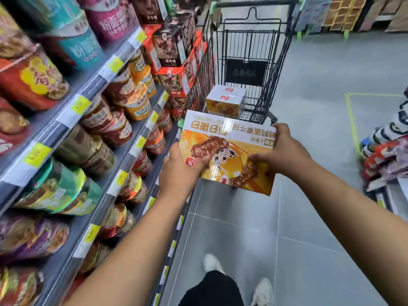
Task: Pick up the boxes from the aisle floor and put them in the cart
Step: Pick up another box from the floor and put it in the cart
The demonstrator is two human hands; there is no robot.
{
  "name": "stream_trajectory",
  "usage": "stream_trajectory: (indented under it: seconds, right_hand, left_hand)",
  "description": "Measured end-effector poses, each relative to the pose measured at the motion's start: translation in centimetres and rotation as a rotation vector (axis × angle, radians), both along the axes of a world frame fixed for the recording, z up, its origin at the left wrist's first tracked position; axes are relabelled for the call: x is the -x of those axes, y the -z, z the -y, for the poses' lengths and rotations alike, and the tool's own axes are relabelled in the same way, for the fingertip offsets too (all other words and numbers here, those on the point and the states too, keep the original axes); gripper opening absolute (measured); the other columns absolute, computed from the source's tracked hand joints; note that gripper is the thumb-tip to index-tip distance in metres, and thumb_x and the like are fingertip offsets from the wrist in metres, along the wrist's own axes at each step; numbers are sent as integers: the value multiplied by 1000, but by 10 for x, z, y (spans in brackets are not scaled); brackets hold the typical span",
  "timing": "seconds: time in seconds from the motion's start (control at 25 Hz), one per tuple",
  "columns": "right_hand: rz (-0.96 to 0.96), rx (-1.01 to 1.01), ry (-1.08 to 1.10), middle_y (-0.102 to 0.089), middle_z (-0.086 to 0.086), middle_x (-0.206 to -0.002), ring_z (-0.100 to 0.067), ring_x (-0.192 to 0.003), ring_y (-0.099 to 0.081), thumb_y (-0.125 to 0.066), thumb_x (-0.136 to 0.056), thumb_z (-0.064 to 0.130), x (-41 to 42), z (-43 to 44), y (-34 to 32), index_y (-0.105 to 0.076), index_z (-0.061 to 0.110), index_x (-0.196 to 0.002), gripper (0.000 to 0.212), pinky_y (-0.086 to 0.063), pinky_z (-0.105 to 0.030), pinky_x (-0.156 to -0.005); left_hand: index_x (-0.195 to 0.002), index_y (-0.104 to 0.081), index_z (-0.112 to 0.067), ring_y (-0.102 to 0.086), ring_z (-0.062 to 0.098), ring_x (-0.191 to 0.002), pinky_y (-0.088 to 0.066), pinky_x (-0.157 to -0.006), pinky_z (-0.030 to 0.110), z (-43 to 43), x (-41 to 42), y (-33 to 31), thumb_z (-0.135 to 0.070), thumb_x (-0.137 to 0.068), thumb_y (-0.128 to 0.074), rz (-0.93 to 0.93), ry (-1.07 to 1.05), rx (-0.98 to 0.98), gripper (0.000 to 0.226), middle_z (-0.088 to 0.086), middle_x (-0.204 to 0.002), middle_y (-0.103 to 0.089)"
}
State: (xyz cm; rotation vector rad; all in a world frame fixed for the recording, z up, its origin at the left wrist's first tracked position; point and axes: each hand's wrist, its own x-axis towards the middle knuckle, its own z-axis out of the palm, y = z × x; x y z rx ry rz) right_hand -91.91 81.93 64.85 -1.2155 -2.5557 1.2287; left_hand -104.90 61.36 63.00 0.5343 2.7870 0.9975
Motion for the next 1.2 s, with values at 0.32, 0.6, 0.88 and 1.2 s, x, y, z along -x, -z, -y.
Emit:
stream_trajectory:
  seconds: [0.32,0.6,0.88,1.2]
  right_hand:
    - [51,-5,81,-63,2,-122,-28,-103,-62,-84,-64,46,127,-86,28,-23,31,-139,98,-53,-42,-87]
    - [81,27,133,-64,-2,-121,-30,-102,-63,-86,-64,43,248,-149,44,-23,26,-138,98,-54,-44,-86]
    - [99,75,150,-63,-2,-118,-28,-101,-62,-82,-69,43,328,-226,79,-27,26,-134,87,-52,-40,-85]
    - [187,179,140,-66,-2,-115,-27,-98,-65,-80,-72,42,387,-288,152,-28,26,-133,82,-54,-43,-84]
  left_hand:
    - [-130,-40,-28,-61,30,-106,-52,-85,45,-96,147,35,-77,-66,-64,86,84,20,85,3,-118,-63]
    - [-137,-35,-25,-60,33,-107,-51,-89,46,-170,276,43,-86,-54,-55,167,114,103,105,7,-120,-61]
    - [-122,-50,-12,-59,29,-107,-49,-91,39,-260,361,79,-51,-65,-84,334,44,132,76,6,-117,-62]
    - [-142,-35,-11,-53,33,-123,-43,-103,41,-328,421,149,-44,-69,-84,420,72,303,94,12,-136,-54]
